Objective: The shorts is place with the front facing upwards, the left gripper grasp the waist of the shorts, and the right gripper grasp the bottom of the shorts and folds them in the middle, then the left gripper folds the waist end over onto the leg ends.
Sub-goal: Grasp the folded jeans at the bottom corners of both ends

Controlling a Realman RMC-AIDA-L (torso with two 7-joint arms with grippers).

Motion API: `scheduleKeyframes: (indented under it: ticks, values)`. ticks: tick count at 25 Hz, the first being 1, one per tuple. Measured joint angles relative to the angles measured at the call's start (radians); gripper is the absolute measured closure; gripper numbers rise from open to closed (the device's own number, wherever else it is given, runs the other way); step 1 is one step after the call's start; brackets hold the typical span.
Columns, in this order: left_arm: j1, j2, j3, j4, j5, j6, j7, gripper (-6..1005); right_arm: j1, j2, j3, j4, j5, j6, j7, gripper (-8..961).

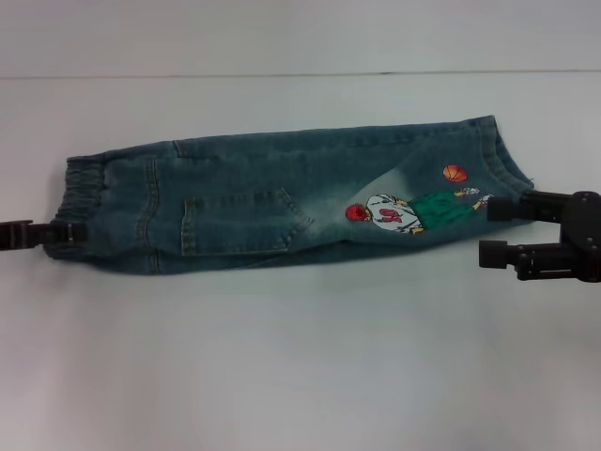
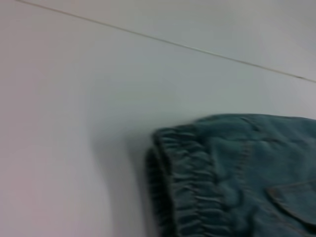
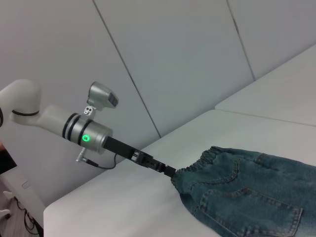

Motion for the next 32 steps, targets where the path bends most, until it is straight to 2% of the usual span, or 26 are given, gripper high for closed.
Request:
scheduleKeyframes:
  ticks: [5,12,18,32]
  values:
    - [-0.022,-0.003,0.050,-0.036,0.038,-0.067,-0.009,150,0.003,0.001,0.000,0.001,0.000,0.004,0.000,26]
    - [-0.036,-0.011,0.053,-0.056,0.065,-0.091,-0.009,168,0.004,0.001,0.000,0.024,0.000,0.013,0.000,27]
    - [-0.042,-0.017,0.055,-0.055,0.064,-0.089,-0.004,355,0.006,-0.002,0.002,0.026,0.000,0.015,0.001,27]
    - [-0.053,-0.021,0.056,-0.032,0.060,-0.055,-0.001,607,0.013,-0.007,-0.001,0.025,0.000,0.025,0.001,37]
